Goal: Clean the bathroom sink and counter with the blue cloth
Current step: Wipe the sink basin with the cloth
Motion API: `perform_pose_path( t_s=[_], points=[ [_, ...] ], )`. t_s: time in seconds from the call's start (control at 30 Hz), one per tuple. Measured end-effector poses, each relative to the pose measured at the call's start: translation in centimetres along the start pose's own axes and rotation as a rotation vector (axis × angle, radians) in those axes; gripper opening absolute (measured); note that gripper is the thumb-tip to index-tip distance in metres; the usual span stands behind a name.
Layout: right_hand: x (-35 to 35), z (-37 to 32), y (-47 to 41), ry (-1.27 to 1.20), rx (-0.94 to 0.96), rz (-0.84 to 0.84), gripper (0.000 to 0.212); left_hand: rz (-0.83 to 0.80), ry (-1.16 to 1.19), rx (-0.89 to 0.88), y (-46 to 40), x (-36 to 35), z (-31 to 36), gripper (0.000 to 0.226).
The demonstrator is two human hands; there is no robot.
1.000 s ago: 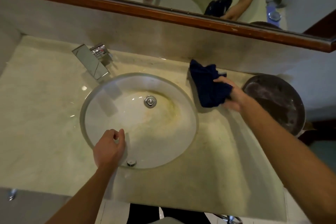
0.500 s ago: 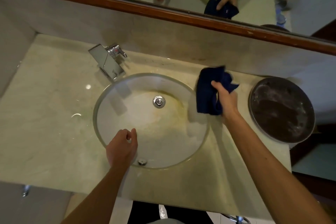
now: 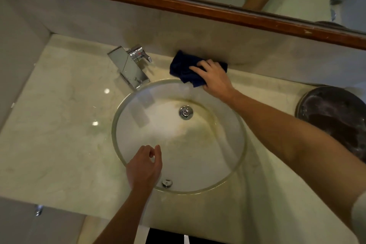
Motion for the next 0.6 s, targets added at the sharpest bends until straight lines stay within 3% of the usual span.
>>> perform_pose_path(
  t_s=[0.13, 0.3, 0.4, 0.6],
  points=[
    [1.4, 2.8, 0.7, 0.019, 0.109, -0.094, 0.063, 0.014, -0.016, -0.014, -0.1, 0.1, 0.2, 0.034],
    [2.3, 9.7, 5.2, -0.004, 0.016, -0.148, 0.077, 0.012, -0.043, -0.032, -0.1, 0.1, 0.1, 0.037],
    [2.4, 13.1, 7.6, -0.026, -0.073, -0.152, 0.070, 0.005, -0.045, -0.035, -0.2, -0.2, -0.3, 0.039],
    [2.0, 10.8, 9.8, -0.075, -0.113, -0.084, 0.062, 0.010, -0.074, -0.038, -0.4, -0.6, -0.5, 0.045]
  ],
)
Point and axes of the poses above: each hand's wrist, its own y-axis away from the middle knuckle, its own x-axis out of the back of the hand, z = x × y, the point moved 3 cm from there along -y, towards the middle knuckle, and after that the axes turned 12 degrees about -x, right-handed, at the moved point
